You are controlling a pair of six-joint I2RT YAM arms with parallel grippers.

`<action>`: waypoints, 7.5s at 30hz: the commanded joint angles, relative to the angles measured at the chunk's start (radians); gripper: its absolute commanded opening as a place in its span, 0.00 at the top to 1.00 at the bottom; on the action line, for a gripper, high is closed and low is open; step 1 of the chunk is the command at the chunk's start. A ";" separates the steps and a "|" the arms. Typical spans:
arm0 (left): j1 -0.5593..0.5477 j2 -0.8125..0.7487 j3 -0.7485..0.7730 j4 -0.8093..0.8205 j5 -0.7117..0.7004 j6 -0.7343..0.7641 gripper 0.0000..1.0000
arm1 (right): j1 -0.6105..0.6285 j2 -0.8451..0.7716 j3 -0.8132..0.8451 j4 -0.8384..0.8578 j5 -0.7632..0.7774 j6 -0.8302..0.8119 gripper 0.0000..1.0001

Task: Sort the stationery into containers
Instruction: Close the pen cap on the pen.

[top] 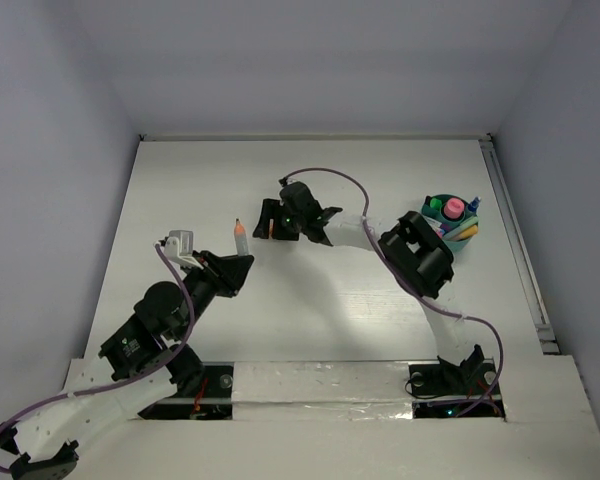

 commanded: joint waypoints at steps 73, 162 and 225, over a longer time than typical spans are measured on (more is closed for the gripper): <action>-0.017 0.476 -0.145 1.056 0.602 -0.242 1.00 | -0.217 -0.986 -0.903 0.946 -0.167 0.405 1.00; -0.017 0.492 -0.108 0.987 0.536 -0.167 1.00 | -0.126 -0.997 -0.923 1.160 -0.213 0.414 1.00; -0.017 0.488 0.151 0.955 0.536 -0.020 1.00 | -0.047 -1.190 -1.132 0.679 -0.397 0.147 1.00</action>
